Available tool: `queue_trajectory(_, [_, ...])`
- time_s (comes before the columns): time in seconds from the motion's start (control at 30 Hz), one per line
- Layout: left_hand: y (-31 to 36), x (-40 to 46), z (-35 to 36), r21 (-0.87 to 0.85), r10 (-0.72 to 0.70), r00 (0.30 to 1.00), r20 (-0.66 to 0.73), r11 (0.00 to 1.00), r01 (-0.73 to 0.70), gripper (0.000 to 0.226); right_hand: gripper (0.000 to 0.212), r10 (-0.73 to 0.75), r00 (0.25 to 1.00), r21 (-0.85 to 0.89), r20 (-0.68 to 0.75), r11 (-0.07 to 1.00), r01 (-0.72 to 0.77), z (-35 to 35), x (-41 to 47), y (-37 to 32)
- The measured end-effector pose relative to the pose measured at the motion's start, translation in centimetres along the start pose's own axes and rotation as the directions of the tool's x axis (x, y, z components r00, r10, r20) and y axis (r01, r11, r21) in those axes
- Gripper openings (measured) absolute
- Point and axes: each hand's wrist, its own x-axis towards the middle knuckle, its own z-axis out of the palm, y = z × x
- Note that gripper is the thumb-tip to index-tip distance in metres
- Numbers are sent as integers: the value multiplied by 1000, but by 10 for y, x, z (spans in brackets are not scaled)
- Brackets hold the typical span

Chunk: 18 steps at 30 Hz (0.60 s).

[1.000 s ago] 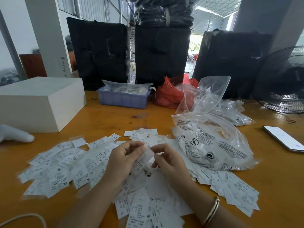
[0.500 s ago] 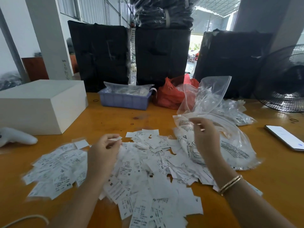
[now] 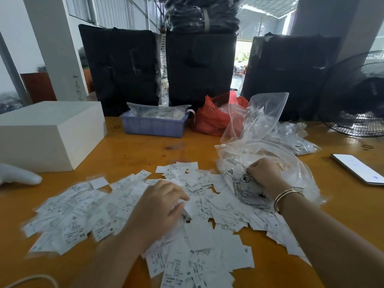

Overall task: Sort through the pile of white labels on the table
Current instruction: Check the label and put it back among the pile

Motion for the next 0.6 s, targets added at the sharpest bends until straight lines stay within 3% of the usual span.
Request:
queue_trajectory(0.1, [1,-2,10,-91,55,992,115,995,-44,19,22,-19,1000,-1,-11,1000,19,-3,1,2])
queue_trajectory(0.2, [-1,-2,14,-130,74,991,113,990,-59,17,33,-83,995,-141,-50,987,75,-9,0,4])
queue_trajectory(0.3, [-2,-2,16,-138,70,992,100,989,-56,16,39,-183,962,-289,-200,950,121,-15,-4,5])
queue_trajectory(0.37, [-2,-3,18,-140,56,993,99,989,-42,15,32,-322,883,-290,-342,930,227,-19,-13,0])
queue_trajectory(0.43, [-1,-2,18,-171,16,998,60,985,-6,16,19,-414,809,-83,-418,904,420,-20,-31,-14])
queue_trajectory(0.47, [1,-1,18,-214,-23,999,32,976,30,16,12,-431,811,93,-395,860,503,-19,-42,-23])
queue_trajectory(0.53, [5,0,15,-346,-125,992,-31,932,107,19,4,-462,860,451,-215,734,507,-10,-69,-40])
queue_trajectory(0.6, [10,1,11,-502,-235,970,-56,847,176,26,7,-536,844,574,-4,690,441,8,-92,-48])
